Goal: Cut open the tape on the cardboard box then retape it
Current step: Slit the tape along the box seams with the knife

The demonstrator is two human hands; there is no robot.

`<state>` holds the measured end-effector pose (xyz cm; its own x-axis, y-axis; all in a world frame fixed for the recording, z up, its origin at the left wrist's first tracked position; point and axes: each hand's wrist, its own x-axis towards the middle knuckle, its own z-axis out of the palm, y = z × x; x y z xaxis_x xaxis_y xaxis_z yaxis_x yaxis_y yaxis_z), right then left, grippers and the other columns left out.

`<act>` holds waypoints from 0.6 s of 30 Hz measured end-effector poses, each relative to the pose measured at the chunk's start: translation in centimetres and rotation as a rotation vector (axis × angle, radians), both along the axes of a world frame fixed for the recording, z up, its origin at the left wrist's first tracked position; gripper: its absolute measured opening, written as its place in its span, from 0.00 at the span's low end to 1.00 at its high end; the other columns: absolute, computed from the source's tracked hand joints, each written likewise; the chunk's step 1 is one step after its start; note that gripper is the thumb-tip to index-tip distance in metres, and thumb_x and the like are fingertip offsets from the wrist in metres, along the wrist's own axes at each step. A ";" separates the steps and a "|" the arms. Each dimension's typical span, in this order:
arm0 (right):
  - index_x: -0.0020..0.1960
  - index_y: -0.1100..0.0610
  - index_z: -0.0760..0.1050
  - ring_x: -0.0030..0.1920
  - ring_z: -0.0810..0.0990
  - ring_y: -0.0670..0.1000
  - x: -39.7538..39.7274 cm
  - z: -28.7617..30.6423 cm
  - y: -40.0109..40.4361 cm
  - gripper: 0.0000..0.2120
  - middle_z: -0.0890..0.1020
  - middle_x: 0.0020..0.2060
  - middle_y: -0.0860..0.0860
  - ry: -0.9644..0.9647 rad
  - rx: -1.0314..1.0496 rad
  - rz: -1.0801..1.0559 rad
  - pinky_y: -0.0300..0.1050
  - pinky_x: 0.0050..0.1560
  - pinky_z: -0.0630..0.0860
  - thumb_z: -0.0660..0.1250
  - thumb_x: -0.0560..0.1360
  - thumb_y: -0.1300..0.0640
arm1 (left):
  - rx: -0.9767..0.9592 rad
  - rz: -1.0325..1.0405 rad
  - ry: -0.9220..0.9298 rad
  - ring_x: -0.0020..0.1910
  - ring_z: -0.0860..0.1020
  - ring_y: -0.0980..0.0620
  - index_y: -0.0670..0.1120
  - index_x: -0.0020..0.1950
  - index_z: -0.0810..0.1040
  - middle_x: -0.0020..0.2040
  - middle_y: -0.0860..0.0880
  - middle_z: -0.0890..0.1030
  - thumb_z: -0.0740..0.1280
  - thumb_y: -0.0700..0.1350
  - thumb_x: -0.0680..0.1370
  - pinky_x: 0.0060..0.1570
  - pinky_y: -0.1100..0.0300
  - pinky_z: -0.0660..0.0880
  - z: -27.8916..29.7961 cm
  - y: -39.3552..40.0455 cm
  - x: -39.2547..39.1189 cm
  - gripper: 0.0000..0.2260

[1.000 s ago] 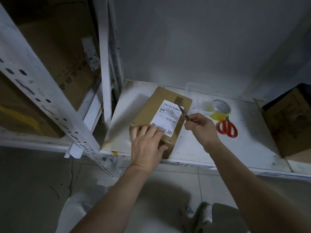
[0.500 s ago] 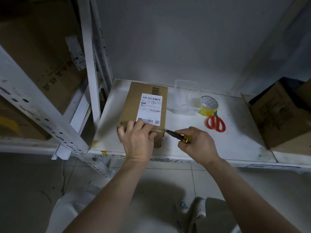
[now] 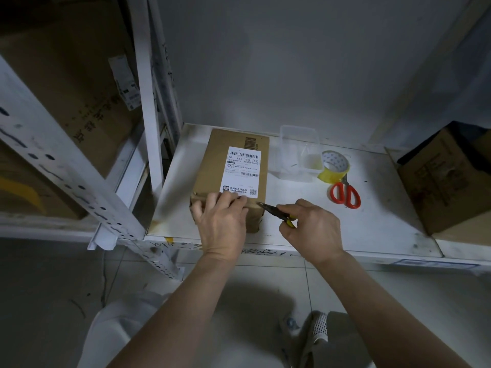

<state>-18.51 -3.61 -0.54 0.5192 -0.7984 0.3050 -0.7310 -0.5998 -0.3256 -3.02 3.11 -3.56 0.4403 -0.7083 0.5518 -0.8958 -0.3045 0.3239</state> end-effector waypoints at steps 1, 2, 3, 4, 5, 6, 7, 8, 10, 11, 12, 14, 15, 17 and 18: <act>0.49 0.48 0.83 0.29 0.77 0.50 0.0 -0.1 0.1 0.15 0.80 0.33 0.46 -0.010 -0.027 0.002 0.38 0.27 0.71 0.73 0.63 0.59 | 0.005 -0.001 -0.001 0.47 0.74 0.49 0.50 0.47 0.84 0.46 0.53 0.83 0.76 0.44 0.67 0.49 0.53 0.61 0.0 0.0 0.0 0.10; 0.48 0.49 0.84 0.28 0.77 0.50 0.0 -0.2 0.2 0.14 0.79 0.32 0.46 -0.018 -0.023 -0.001 0.36 0.27 0.69 0.73 0.63 0.59 | 0.009 -0.001 -0.005 0.47 0.74 0.49 0.50 0.47 0.84 0.46 0.54 0.83 0.76 0.44 0.67 0.49 0.53 0.61 0.1 0.1 0.0 0.10; 0.48 0.48 0.83 0.29 0.77 0.50 0.0 -0.1 0.2 0.14 0.80 0.32 0.46 -0.031 0.013 -0.015 0.35 0.28 0.68 0.73 0.64 0.59 | 0.015 0.000 -0.010 0.47 0.75 0.49 0.50 0.48 0.84 0.46 0.54 0.83 0.76 0.44 0.67 0.49 0.53 0.61 0.1 0.1 0.1 0.10; 0.50 0.47 0.83 0.31 0.78 0.50 0.0 0.0 0.3 0.14 0.81 0.34 0.46 -0.067 0.083 -0.045 0.36 0.30 0.69 0.72 0.66 0.59 | 0.025 -0.001 -0.017 0.47 0.76 0.48 0.50 0.48 0.84 0.46 0.54 0.83 0.76 0.44 0.67 0.49 0.53 0.61 0.1 0.2 0.1 0.10; 0.52 0.47 0.83 0.34 0.78 0.50 0.0 0.2 0.2 0.14 0.82 0.36 0.46 -0.146 0.208 -0.095 0.39 0.33 0.73 0.71 0.68 0.58 | 0.037 -0.002 -0.020 0.47 0.76 0.48 0.50 0.48 0.84 0.47 0.54 0.83 0.76 0.44 0.67 0.49 0.54 0.61 0.2 0.3 0.1 0.11; 0.53 0.47 0.82 0.35 0.79 0.50 0.1 0.6 -0.1 0.15 0.83 0.38 0.46 -0.262 0.345 -0.159 0.43 0.37 0.77 0.70 0.69 0.58 | 0.046 -0.002 -0.020 0.47 0.76 0.48 0.50 0.48 0.84 0.47 0.54 0.83 0.76 0.44 0.67 0.49 0.54 0.61 0.2 0.3 0.0 0.11; 0.54 0.48 0.82 0.34 0.79 0.49 0.3 1.1 -0.4 0.15 0.84 0.39 0.45 -0.383 0.463 -0.218 0.45 0.39 0.79 0.70 0.69 0.58 | 0.053 0.003 -0.017 0.47 0.76 0.48 0.50 0.48 0.84 0.47 0.54 0.83 0.76 0.44 0.66 0.49 0.53 0.61 0.3 0.3 -0.1 0.11; 0.54 0.48 0.82 0.32 0.78 0.49 0.5 1.5 -0.7 0.15 0.84 0.37 0.45 -0.459 0.525 -0.262 0.46 0.38 0.79 0.69 0.69 0.58 | 0.056 0.009 -0.015 0.47 0.76 0.48 0.50 0.47 0.84 0.46 0.54 0.83 0.76 0.44 0.66 0.49 0.53 0.61 0.4 0.3 -0.2 0.11; 0.53 0.48 0.82 0.29 0.76 0.50 0.8 2.1 -1.2 0.14 0.83 0.34 0.45 -0.441 0.528 -0.285 0.47 0.36 0.80 0.68 0.69 0.58 | 0.053 0.012 -0.010 0.47 0.75 0.48 0.50 0.46 0.84 0.45 0.54 0.82 0.76 0.44 0.66 0.49 0.53 0.61 0.6 0.1 -0.2 0.10; 0.53 0.47 0.82 0.29 0.77 0.51 0.9 2.4 -1.2 0.13 0.83 0.33 0.45 -0.414 0.522 -0.278 0.47 0.36 0.80 0.68 0.69 0.58 | 0.051 0.013 -0.003 0.46 0.75 0.48 0.50 0.46 0.84 0.44 0.54 0.82 0.76 0.44 0.66 0.49 0.53 0.61 0.7 0.1 -0.3 0.09; 0.53 0.47 0.82 0.30 0.78 0.51 1.1 2.6 -1.2 0.13 0.83 0.34 0.46 -0.391 0.525 -0.278 0.48 0.36 0.81 0.69 0.70 0.57 | 0.054 0.011 -0.001 0.46 0.76 0.48 0.50 0.45 0.84 0.44 0.54 0.82 0.76 0.43 0.66 0.49 0.53 0.61 0.8 0.0 -0.2 0.09; 0.52 0.47 0.82 0.31 0.78 0.52 1.4 2.4 -1.5 0.13 0.83 0.34 0.46 -0.375 0.533 -0.296 0.51 0.37 0.81 0.69 0.70 0.57 | 0.068 0.005 -0.002 0.45 0.76 0.47 0.50 0.46 0.84 0.44 0.53 0.82 0.76 0.44 0.67 0.49 0.53 0.61 0.8 0.1 -0.2 0.09; 0.52 0.48 0.82 0.31 0.78 0.52 1.4 2.3 -1.7 0.12 0.82 0.33 0.46 -0.377 0.538 -0.311 0.52 0.38 0.81 0.68 0.70 0.57 | 0.077 0.000 0.002 0.45 0.76 0.47 0.50 0.46 0.84 0.44 0.53 0.82 0.75 0.44 0.67 0.48 0.53 0.61 0.8 0.1 -0.1 0.08; 0.52 0.49 0.82 0.30 0.77 0.51 1.5 2.0 -2.5 0.12 0.81 0.31 0.46 -0.395 0.554 -0.352 0.52 0.38 0.81 0.68 0.70 0.57 | 0.074 -0.009 0.010 0.45 0.75 0.47 0.51 0.45 0.84 0.43 0.53 0.81 0.74 0.46 0.68 0.48 0.53 0.61 0.9 0.1 0.0 0.06; 0.53 0.49 0.82 0.29 0.76 0.50 1.4 1.8 -3.1 0.13 0.80 0.30 0.46 -0.410 0.556 -0.379 0.50 0.37 0.81 0.68 0.70 0.57 | 0.054 -0.014 0.012 0.45 0.75 0.48 0.51 0.44 0.84 0.43 0.53 0.81 0.72 0.47 0.70 0.48 0.53 0.61 0.9 0.0 0.1 0.04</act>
